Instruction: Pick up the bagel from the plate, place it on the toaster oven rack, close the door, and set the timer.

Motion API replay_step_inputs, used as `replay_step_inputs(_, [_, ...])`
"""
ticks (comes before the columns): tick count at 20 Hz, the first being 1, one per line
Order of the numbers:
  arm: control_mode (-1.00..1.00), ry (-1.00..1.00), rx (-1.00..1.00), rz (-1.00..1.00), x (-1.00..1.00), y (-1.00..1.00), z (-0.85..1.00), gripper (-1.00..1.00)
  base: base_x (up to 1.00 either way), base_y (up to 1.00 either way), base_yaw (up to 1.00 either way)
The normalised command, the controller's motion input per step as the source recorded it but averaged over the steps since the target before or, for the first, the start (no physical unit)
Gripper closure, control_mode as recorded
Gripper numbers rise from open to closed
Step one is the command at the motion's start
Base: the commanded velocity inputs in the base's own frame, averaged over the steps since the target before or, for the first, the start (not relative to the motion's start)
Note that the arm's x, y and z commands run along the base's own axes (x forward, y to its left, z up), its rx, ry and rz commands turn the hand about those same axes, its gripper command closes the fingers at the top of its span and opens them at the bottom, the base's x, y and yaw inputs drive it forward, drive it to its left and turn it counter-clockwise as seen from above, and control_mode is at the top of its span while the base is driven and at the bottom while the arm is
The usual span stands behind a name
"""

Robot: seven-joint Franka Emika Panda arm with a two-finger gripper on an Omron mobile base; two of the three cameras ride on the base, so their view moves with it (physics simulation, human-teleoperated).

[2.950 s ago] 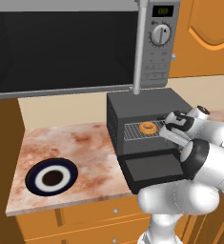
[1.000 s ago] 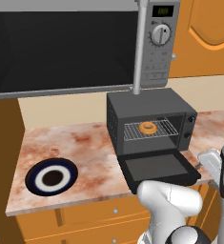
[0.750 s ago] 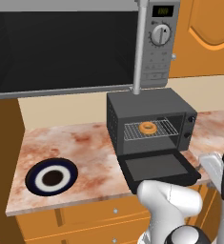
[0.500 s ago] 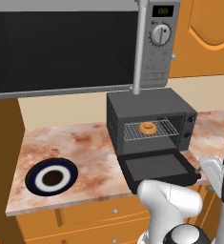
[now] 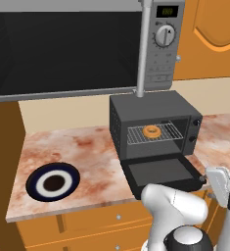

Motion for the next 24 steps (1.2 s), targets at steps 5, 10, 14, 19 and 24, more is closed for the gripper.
replay_step_inputs(5, [-1.0, -0.06, 0.05, -0.01, 0.17, 0.11, -0.07, -1.0, 0.0, 0.0, 0.0])
replay_step_inputs(10, [-1.0, -0.01, 0.04, -0.02, 0.22, 0.11, -0.11, -1.0, 0.0, 0.0, 0.0])
replay_step_inputs(14, [-1.0, -0.02, 0.04, -0.02, 0.11, 0.09, -0.14, -1.0, 0.0, 0.0, 0.0])
replay_step_inputs(19, [-1.0, -0.03, 0.03, -0.01, 0.07, 0.12, -0.1, -1.0, 0.0, 0.0, 0.0])
replay_step_inputs(24, [-1.0, -0.05, 0.03, -0.01, 0.13, 0.14, -0.02, -1.0, 0.0, 0.0, 0.0])
